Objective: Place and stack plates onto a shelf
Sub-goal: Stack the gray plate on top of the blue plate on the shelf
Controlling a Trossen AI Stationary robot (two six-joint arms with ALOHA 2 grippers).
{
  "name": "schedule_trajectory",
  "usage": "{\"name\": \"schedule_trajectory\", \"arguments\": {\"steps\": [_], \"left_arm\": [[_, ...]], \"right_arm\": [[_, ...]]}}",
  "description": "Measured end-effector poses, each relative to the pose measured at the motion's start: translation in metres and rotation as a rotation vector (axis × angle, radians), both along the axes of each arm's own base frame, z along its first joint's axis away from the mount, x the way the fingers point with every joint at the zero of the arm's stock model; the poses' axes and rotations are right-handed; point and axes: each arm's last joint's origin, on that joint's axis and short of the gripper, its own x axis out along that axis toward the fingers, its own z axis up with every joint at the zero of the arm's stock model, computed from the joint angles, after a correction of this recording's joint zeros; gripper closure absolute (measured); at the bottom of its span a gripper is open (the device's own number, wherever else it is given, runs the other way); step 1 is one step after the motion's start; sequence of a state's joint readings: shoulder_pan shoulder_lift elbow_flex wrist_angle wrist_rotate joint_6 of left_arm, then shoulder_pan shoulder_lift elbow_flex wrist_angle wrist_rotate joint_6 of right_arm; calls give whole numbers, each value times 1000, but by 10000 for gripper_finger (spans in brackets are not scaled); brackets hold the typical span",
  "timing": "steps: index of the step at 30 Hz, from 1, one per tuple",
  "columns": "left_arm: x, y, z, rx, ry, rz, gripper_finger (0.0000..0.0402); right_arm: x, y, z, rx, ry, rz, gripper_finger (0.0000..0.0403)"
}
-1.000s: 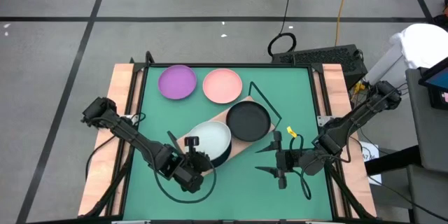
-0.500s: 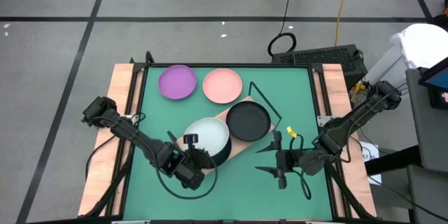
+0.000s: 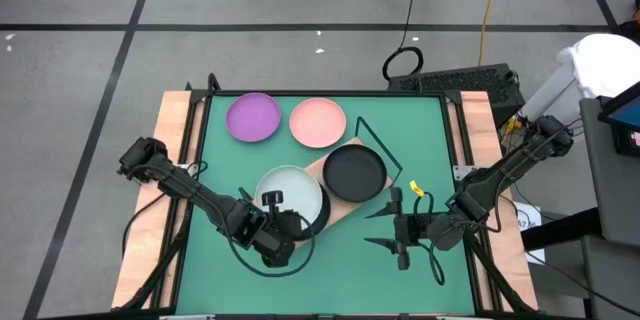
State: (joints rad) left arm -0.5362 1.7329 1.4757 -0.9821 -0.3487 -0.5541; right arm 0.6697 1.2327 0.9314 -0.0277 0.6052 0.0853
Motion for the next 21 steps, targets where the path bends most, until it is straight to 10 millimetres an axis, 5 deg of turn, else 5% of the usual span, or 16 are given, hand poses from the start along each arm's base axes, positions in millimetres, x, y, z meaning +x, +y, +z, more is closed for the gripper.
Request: {"name": "schedule_trajectory", "arguments": {"steps": [7,21], "left_arm": [[1,0,1,25,-33,14,311],[7,14,2,177,-36,-69,307]], "right_arm": [[0,0,0,0,0,0,184],[0,0,-1,-2,6,3,184]]}}
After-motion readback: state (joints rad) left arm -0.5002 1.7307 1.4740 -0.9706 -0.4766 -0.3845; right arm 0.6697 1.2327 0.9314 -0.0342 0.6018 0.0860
